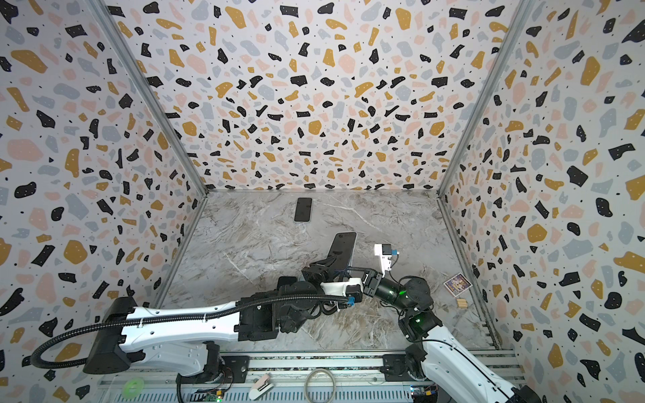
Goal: Take the phone out of the phone case
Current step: 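Close the left gripper on the cased phone's edge beside the right gripper, then pull the blue phone from the mint case with left gripper while right holds case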
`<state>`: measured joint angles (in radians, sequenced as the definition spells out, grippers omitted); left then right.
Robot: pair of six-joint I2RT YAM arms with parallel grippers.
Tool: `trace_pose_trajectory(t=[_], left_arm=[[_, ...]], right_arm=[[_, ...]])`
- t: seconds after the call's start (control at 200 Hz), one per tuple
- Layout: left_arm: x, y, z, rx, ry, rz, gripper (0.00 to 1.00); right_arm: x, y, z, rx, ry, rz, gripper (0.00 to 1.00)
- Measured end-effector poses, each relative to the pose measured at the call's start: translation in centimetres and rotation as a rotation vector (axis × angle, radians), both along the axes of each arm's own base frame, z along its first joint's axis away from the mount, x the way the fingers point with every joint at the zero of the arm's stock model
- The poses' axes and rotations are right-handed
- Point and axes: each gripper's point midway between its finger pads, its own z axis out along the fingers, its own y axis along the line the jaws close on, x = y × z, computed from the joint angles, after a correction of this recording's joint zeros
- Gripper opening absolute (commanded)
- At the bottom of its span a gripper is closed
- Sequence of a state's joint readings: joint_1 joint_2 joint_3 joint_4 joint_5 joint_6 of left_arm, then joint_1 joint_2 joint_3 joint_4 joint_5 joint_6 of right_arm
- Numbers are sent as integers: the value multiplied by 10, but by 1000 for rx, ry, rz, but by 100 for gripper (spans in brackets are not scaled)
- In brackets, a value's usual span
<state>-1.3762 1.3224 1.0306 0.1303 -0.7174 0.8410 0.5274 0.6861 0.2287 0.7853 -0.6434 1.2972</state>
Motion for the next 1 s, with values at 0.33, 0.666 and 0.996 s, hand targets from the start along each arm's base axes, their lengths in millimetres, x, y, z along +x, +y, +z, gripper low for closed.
trace_pose_trajectory(t=[0.33,0.666,0.996], left_arm=[[-1,-4,-2,-18,29,-32,29],[-3,-7,-6,-21,53,-55,15],[-4,-6,-3,-39,65,-69,3]], right_arm=[[0,0,0,1,-2,0,0],[-1,-1,2,3,-6,0,0],[-2,-1,2,3,-5,-1,0]])
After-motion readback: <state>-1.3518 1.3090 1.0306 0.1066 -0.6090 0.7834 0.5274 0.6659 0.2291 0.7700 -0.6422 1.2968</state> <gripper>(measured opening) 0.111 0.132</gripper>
